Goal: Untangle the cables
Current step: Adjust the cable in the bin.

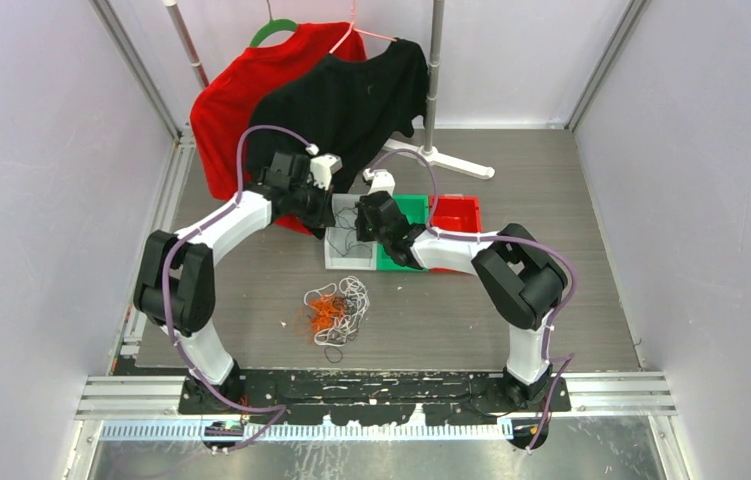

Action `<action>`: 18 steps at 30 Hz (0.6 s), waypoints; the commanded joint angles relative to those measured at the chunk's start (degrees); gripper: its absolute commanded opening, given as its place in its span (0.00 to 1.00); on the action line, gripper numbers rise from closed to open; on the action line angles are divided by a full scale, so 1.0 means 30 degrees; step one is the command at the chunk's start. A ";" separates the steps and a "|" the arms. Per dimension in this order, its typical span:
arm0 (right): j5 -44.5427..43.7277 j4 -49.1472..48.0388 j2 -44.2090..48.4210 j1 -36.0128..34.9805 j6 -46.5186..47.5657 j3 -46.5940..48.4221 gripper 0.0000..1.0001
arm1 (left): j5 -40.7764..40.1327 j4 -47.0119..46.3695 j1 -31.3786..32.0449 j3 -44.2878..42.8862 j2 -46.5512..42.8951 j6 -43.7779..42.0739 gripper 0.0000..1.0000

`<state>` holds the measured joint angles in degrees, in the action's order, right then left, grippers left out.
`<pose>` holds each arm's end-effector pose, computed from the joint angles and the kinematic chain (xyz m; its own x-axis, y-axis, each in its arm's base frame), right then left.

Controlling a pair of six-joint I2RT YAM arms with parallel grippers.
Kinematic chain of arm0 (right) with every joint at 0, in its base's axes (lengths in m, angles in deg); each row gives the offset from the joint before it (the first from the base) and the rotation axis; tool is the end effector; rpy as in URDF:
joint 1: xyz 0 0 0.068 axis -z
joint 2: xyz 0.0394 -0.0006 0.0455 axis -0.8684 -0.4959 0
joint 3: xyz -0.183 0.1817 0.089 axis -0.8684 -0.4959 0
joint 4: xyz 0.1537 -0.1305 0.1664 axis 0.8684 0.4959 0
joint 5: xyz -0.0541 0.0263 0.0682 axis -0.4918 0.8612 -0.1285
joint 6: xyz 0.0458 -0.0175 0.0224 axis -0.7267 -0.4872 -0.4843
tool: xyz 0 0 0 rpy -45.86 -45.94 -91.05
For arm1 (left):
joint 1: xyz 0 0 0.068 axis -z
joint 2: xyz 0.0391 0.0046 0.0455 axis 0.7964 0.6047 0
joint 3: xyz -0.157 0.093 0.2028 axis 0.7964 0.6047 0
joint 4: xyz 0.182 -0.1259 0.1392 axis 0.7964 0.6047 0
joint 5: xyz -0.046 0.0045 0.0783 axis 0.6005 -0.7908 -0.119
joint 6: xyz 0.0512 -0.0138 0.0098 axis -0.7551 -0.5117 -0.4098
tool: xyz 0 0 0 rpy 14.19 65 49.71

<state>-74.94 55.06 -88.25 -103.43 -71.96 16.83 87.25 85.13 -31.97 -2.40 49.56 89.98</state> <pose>0.3083 0.2771 0.1852 -0.5368 0.0622 -0.8414 -0.3080 0.9140 0.2641 0.3504 -0.1473 0.2331 -0.7160 0.2558 -0.6496 0.5441 0.7875 -0.2896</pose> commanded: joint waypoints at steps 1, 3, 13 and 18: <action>-0.1135 -0.0057 0.0281 -0.0029 0.0902 0.0207 0.04 | 0.0310 -0.0345 -0.0105 -0.0231 -0.1231 0.0127 0.00; -0.0926 0.0144 0.0479 -0.0045 0.0948 0.0373 0.11 | 0.0431 -0.0366 -0.0091 -0.0310 -0.1195 0.0227 0.00; 0.0064 0.1418 0.2866 -0.0443 0.0644 -0.0006 0.54 | 0.0605 -0.0284 0.0433 -0.1431 -0.0545 0.0401 0.00; 0.0880 0.1834 0.5603 -0.0098 0.0248 -0.1740 0.73 | -0.0571 -0.0273 0.1276 -0.1779 -0.0035 0.0045 0.00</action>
<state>-73.80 60.13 -80.21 -104.61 -69.97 14.23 87.36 85.41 -30.31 -5.07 48.95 90.50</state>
